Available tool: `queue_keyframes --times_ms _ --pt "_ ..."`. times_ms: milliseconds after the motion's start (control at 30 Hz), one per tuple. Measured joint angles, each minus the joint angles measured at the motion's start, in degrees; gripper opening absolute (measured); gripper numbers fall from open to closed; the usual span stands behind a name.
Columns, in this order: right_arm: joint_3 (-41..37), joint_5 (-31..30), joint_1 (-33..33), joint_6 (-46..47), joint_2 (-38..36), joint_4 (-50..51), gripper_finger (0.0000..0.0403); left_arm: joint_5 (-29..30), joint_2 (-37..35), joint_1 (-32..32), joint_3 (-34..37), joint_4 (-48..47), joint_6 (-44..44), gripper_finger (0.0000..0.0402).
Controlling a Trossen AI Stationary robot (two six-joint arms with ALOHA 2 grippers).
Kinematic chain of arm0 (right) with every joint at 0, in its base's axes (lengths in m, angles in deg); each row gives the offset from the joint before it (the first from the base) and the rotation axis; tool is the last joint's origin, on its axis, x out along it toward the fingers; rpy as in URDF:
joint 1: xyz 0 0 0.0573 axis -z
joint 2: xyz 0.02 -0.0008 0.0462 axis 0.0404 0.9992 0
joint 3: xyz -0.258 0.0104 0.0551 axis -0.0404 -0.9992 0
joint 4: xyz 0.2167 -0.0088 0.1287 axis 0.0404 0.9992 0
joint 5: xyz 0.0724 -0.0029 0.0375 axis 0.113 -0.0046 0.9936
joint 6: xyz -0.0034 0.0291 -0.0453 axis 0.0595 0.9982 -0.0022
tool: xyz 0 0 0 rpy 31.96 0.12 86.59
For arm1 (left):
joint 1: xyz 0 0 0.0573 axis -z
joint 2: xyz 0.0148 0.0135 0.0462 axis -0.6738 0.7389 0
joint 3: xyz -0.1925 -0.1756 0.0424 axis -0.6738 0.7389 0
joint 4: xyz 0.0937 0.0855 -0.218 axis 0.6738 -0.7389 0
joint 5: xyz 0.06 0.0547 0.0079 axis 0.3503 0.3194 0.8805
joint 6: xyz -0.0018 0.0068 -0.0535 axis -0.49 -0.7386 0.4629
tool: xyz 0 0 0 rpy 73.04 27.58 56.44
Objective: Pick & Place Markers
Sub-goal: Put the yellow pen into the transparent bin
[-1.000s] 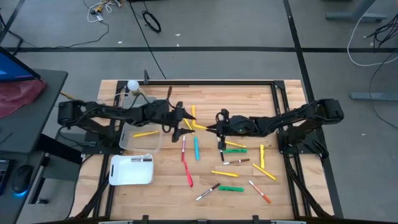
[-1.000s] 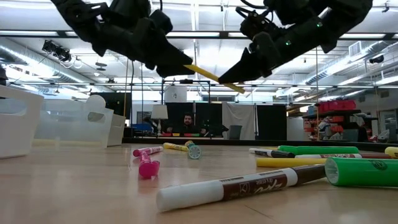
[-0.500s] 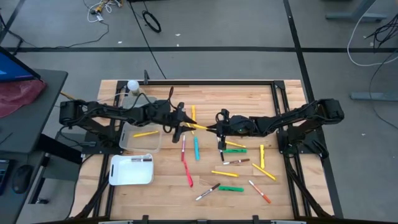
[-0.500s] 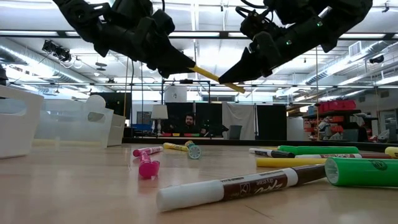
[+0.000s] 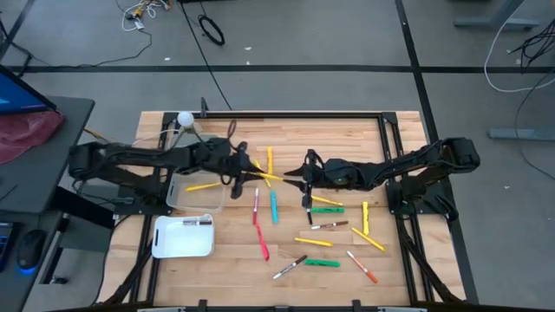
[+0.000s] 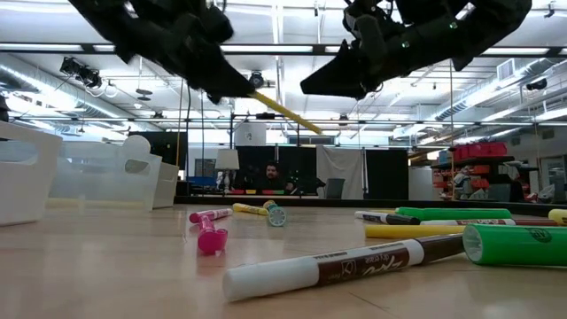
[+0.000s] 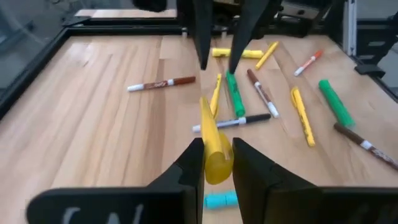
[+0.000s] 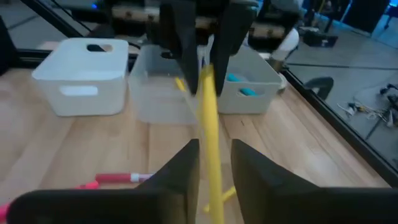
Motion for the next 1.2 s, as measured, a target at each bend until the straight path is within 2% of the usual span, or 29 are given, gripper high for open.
queue_keyframes --times_ms 200,367,500,633,700,833,1033,1200 --pt "-0.02 0.37 0.00 -1.75 0.02 -1.29 0.0120 8.17 -16.61 3.99 -0.05 -22.62 5.01 0.0060" --pt "-0.02 0.25 0.04 -1.86 0.02 -1.57 0.0123 16.88 -28.63 8.73 -5.17 -49.85 19.83 0.0060" --pt "-0.02 0.20 0.65 -1.93 0.02 -1.82 0.0119 19.32 -32.87 12.12 -10.30 -67.58 34.05 0.0060" --pt "-0.02 0.17 1.21 -1.50 0.02 -1.93 0.0116 19.28 -33.70 13.27 -11.57 -78.07 42.72 0.0060" --pt "-0.02 0.15 1.23 -1.50 0.02 -1.93 0.0116 18.81 -33.70 13.23 -10.15 -79.83 43.83 0.0060" --pt "-0.02 0.17 1.18 -1.50 0.02 -1.91 0.0116 18.68 -33.68 13.23 -4.70 -77.28 44.26 0.0060" --pt "-0.02 0.15 1.18 -1.50 0.02 -1.80 0.0114 18.66 -33.70 13.21 4.58 -66.35 42.41 0.0070" --pt "-0.02 0.17 1.18 -1.50 0.02 -1.78 0.0114 16.60 -33.66 13.21 9.19 -60.23 41.69 0.0077"
